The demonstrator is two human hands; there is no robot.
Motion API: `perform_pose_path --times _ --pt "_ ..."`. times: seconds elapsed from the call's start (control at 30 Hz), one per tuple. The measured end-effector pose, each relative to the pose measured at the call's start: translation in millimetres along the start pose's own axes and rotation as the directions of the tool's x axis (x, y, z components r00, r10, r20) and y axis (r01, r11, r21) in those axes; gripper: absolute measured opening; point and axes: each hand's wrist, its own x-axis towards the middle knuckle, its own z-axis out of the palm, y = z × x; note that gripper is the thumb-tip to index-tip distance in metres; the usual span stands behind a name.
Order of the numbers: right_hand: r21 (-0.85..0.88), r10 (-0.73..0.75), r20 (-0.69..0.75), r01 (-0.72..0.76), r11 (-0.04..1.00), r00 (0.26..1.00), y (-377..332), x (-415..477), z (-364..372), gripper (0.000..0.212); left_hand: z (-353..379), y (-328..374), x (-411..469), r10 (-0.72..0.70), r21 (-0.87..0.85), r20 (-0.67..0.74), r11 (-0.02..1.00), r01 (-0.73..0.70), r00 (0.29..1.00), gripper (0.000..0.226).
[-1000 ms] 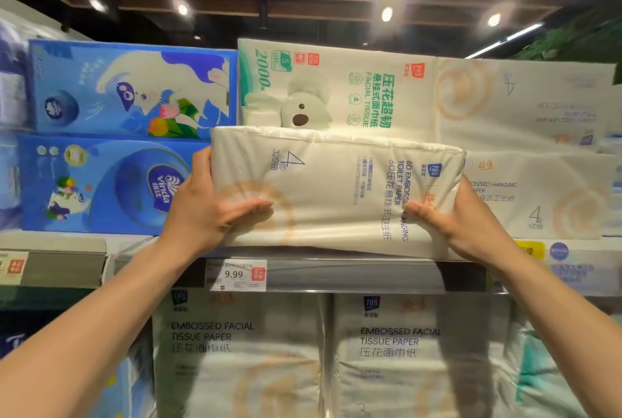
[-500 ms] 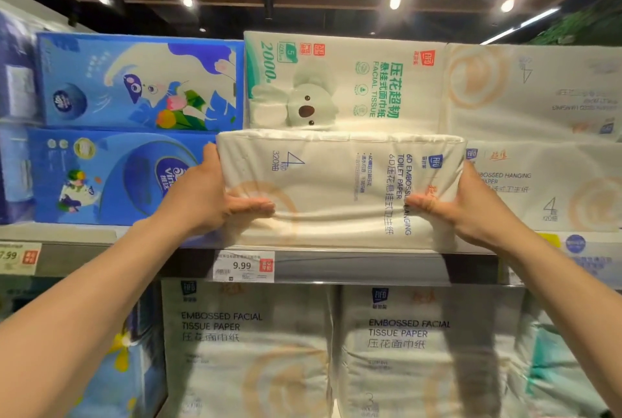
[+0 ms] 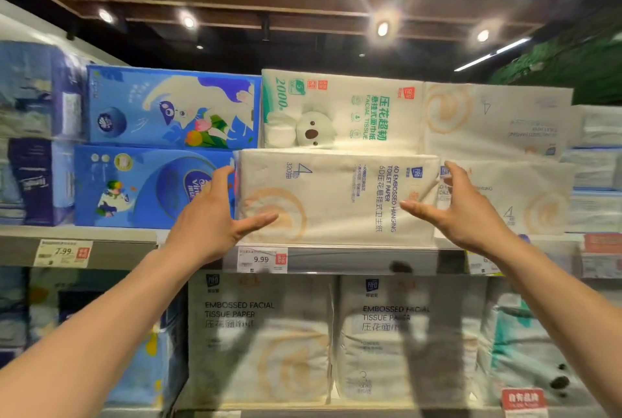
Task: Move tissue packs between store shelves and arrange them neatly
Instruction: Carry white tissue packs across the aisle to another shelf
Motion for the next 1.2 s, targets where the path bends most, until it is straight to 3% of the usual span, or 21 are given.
perform_pose_path --times 0.1,0.23,0.37,0.63,0.8,0.93,1.1,1.2 --pt "-0.041 0.019 0.047 -0.017 0.999 0.999 -4 -21 -7 0.12 1 12 -20 0.036 -0.017 0.014 0.999 -0.036 0.999 0.106" --pt "-0.082 0.046 0.056 -0.041 0.996 0.997 -11 -46 -31 0.124 1 24 -42 0.029 -0.024 0.059 0.999 -0.028 0.998 0.117" --pt "-0.068 0.042 0.056 -0.038 0.997 0.998 -9 -65 -64 0.119 -2 43 -54 -0.003 -0.032 0.055 0.999 0.005 0.998 0.12" --pt "-0.088 0.094 0.106 -0.085 0.993 0.99 6 -66 -96 0.102 13 46 -34 -0.215 0.046 0.031 0.976 0.214 0.976 0.118" --pt "0.027 0.173 0.06 -0.175 0.984 0.983 11 -30 -82 0.098 19 33 4 -0.269 0.05 -0.01 0.962 0.269 0.963 0.129" --pt "0.119 0.221 0.088 -0.23 0.966 0.971 12 9 -47 0.103 36 11 35 -0.273 0.036 -0.009 0.961 0.273 0.962 0.114" --pt "0.155 0.245 0.186 -0.274 0.949 0.952 18 41 0 0.099 81 -80 106 -0.262 0.087 0.035 0.962 0.258 0.964 0.088" --pt "0.209 0.191 0.202 -0.233 0.95 0.961 47 61 26 0.112 78 -63 97 -0.201 0.113 0.004 0.974 0.199 0.98 0.077"
